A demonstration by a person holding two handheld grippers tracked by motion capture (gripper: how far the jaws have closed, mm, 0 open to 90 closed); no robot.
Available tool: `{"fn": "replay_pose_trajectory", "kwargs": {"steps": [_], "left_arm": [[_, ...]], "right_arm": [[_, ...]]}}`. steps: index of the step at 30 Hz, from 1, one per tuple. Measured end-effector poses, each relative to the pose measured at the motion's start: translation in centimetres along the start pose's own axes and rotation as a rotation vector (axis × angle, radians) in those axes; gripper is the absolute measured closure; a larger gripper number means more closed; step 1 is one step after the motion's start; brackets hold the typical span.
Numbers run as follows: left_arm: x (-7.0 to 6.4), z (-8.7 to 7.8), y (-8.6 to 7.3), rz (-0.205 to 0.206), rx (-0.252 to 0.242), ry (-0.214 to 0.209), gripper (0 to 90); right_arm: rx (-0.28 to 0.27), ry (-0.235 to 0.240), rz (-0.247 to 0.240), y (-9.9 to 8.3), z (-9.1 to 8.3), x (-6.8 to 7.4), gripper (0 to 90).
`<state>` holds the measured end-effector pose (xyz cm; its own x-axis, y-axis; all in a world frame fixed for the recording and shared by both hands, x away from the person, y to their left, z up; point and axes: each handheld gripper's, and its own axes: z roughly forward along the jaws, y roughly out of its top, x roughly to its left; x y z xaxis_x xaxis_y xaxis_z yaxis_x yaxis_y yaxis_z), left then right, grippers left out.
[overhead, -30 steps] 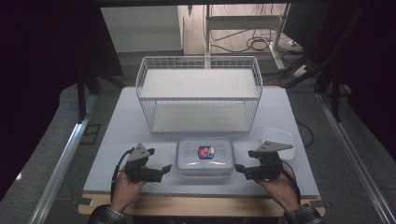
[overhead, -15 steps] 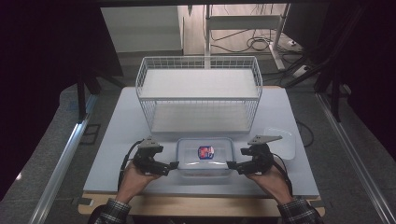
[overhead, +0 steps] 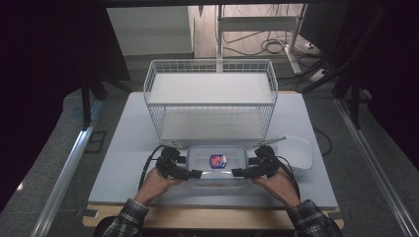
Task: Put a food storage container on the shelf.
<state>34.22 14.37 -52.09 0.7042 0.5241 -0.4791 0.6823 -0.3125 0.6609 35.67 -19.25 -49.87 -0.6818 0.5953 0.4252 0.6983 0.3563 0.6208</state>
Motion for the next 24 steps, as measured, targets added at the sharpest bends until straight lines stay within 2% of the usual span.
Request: {"fn": "replay_pose_trajectory", "kwargs": {"steps": [3, 8, 10, 11, 14, 16, 19, 21, 24], "left_arm": [[0.2, 0.0, -0.2, -0.028, 0.004, -0.021, 0.0], [-1.3, -0.9, -0.3, 0.036, 0.022, 0.037, 6.7], [-1.7, -1.5, -0.7, 0.045, -0.001, 0.052, 13.0], [-1.9, -1.7, -0.8, 0.051, -0.017, 0.056, 17.6], [-2.9, -2.4, -1.3, 0.1, -0.016, 0.086, 23.5], [-3.3, -2.9, -1.6, 0.098, -0.038, 0.093, 29.8], [-3.5, -3.6, -2.4, 0.071, -0.083, 0.078, 42.1], [-3.8, -3.8, -2.8, 0.061, -0.1, 0.076, 46.1], [-4.3, -3.7, -3.1, 0.043, -0.115, 0.095, 47.0]], "right_arm": [[0.004, 0.015, 0.03, 0.0, 0.3, -0.1, 3.7], [0.009, 0.003, 0.031, -0.2, -0.6, 0.3, 11.8], [0.01, -0.007, 0.023, -0.4, -0.9, 0.6, 14.7], [0.01, -0.012, 0.019, -0.5, -1.2, 0.9, 18.5], [-0.014, -0.014, 0.032, -0.8, -2.2, 1.2, 29.4], [-0.033, -0.004, 0.046, -1.1, -2.7, 1.3, 35.9], [-0.061, 0.015, 0.049, -1.8, -3.6, 1.5, 43.8], [-0.067, 0.03, 0.063, -2.2, -4.1, 1.6, 47.8], [-0.074, 0.029, 0.039, -2.6, -4.4, 2.0, 49.5]]}}
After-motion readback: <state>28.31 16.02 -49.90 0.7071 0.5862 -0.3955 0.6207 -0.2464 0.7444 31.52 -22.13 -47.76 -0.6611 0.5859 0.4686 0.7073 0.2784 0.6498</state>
